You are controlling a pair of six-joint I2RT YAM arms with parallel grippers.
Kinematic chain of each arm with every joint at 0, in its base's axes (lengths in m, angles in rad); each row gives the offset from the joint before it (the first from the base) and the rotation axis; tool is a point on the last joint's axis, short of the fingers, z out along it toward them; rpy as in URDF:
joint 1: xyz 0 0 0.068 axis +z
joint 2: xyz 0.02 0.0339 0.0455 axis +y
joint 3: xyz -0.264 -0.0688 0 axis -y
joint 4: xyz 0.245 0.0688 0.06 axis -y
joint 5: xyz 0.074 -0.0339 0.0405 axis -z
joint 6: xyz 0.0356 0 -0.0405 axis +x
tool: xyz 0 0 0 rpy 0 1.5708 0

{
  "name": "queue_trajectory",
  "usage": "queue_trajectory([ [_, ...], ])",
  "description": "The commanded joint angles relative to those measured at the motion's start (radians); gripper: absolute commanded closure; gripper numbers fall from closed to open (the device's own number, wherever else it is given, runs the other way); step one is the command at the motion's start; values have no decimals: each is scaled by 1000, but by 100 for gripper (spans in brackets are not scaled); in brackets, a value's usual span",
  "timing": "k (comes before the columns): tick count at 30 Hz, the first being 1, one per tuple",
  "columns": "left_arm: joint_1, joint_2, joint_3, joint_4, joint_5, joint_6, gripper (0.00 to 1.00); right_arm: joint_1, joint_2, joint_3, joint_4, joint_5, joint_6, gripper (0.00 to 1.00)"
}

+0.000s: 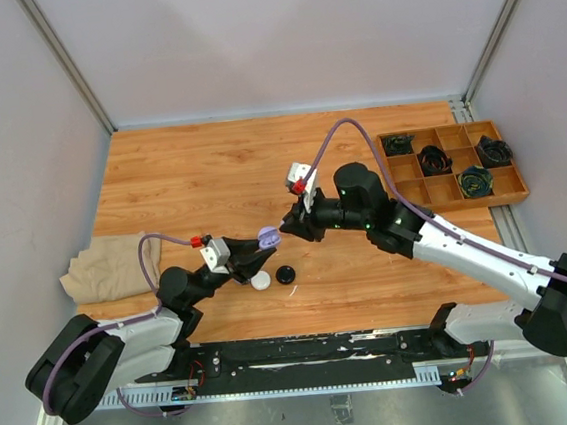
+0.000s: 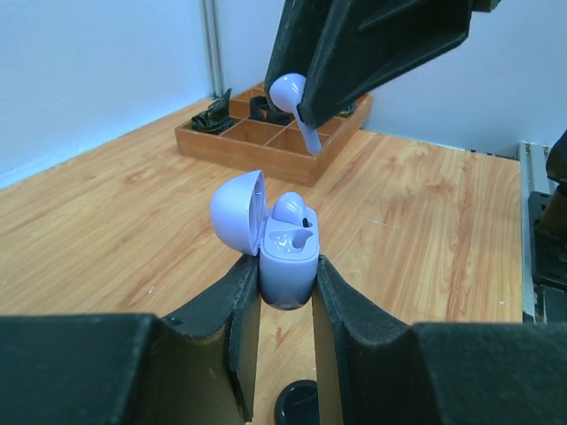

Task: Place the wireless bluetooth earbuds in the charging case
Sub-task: Place the earbud in the charging case.

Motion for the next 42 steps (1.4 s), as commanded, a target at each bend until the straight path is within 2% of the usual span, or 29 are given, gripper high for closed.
queue_trajectory([
  [1,2,1,-11,74,39,16,99,50,-30,-61,184,-49,-63,94],
  [9,2,0,-12,83,55,9,99,88,-45,-142,341,-84,-106,93],
  [42,2,0,-18,118,57,-30,100,104,39,-165,350,-149,-110,89],
])
